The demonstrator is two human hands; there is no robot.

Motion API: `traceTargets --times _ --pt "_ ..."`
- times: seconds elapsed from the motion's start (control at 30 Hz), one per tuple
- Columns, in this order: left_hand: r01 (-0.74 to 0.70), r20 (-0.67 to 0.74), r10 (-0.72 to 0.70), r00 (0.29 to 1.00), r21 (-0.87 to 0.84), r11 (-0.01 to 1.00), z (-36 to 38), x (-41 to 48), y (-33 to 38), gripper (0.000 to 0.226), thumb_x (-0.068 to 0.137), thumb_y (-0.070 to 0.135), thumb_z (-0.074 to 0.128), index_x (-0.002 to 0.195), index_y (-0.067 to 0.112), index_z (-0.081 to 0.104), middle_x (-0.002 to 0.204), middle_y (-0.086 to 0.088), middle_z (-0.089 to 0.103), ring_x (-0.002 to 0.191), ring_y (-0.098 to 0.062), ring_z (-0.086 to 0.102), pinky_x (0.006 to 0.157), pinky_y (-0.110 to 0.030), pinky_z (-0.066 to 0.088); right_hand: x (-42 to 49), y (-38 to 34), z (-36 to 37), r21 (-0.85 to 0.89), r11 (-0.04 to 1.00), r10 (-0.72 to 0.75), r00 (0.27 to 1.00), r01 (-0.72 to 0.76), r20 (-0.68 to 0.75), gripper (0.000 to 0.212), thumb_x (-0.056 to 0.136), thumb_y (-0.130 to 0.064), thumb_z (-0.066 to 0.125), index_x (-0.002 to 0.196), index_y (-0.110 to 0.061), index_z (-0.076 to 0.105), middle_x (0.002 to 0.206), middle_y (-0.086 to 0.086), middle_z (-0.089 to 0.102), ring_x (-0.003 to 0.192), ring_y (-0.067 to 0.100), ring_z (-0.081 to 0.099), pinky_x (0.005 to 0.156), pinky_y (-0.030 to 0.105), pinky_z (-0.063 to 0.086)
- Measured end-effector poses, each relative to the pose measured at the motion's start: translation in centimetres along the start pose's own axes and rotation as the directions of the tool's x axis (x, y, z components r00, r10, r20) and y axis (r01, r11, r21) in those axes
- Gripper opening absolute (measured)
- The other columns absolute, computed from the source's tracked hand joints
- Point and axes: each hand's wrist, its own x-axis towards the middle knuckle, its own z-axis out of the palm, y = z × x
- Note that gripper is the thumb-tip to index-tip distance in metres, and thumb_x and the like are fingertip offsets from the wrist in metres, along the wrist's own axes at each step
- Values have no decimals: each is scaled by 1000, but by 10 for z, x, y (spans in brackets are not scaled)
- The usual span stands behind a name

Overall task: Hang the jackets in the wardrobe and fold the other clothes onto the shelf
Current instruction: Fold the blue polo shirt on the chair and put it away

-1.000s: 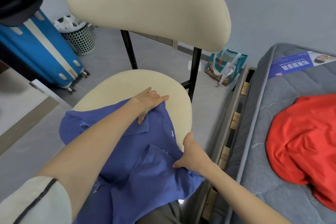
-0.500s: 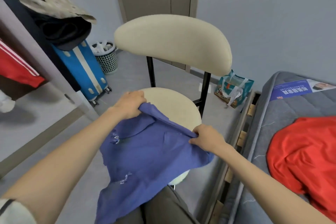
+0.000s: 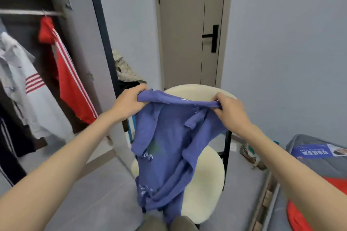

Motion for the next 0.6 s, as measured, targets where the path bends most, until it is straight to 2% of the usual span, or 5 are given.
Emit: traceTargets --times 0.07,0.2,0.27,0.43,0.6 --pt "-49 -69 51 996 33 998 -24 -5 18 14 91 19 63 94 6 63 87 -10 67 85 -33 60 74 -45 48 9 -15 -25 132 991 -17 998 25 -62 2 91 -12 54 92 -14 54 86 3 64 81 29 57 73 41 48" --pt "-101 -264 96 960 -4 995 -71 -13 60 24 90 28 67 87 5 67 80 -12 67 81 -33 61 68 -36 46 16 -44 -75 322 938 -58 974 127 -217 10 88 -8 59 93 -15 55 79 -8 60 76 19 56 63 17 42" --pt "-137 -346 109 932 -57 989 -94 -15 81 25 88 29 69 87 4 68 79 -15 67 79 -34 59 68 -38 48 15 -59 -100 368 912 -65 950 182 -307 14 87 -7 60 94 -19 55 81 -15 62 78 8 59 62 14 42" --pt "-277 -517 222 827 -30 961 -150 -23 138 25 86 29 72 78 6 68 66 -5 61 62 -12 46 56 -20 39 6 -100 -163 398 853 -80 839 337 -537 25 87 -10 59 90 -33 51 79 -24 63 80 0 60 67 13 45" --pt "-325 -578 330 746 116 938 -199 -33 183 37 81 48 69 82 11 70 72 -8 66 69 -30 59 65 -42 51 0 -128 -217 370 821 -102 748 436 -656 24 84 -8 60 92 -29 53 80 -24 63 77 -7 60 66 7 43"
